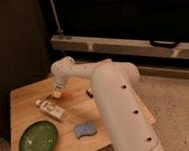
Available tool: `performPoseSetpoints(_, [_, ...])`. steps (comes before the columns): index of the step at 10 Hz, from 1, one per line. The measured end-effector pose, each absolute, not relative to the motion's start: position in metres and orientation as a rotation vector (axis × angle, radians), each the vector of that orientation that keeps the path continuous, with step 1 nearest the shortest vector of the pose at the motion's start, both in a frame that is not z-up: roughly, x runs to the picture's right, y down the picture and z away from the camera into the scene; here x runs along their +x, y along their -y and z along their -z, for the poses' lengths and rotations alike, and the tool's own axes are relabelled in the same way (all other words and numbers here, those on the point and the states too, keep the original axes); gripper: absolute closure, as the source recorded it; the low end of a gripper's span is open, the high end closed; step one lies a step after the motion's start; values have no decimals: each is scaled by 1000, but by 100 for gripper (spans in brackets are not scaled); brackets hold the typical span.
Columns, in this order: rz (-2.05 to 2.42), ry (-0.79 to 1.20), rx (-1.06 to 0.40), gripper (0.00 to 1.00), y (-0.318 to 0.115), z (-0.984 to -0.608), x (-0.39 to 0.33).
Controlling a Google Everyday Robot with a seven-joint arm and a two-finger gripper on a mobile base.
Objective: Place the pepper in the ceramic bowl
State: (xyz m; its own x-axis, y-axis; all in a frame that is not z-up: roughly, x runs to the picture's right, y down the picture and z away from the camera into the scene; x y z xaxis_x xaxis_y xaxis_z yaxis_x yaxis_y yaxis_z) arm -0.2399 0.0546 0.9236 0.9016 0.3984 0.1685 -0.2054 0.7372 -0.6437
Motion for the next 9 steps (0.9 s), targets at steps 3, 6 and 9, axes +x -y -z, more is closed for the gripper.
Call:
performPoseSetpoints(3, [-353, 422, -640, 100, -3, -841, -236])
performPoseSetpoints(6, [-307, 510, -736, 100, 0, -788, -255])
performPoseSetpoints(9, [-219, 547, -858, 100, -53, -745, -286])
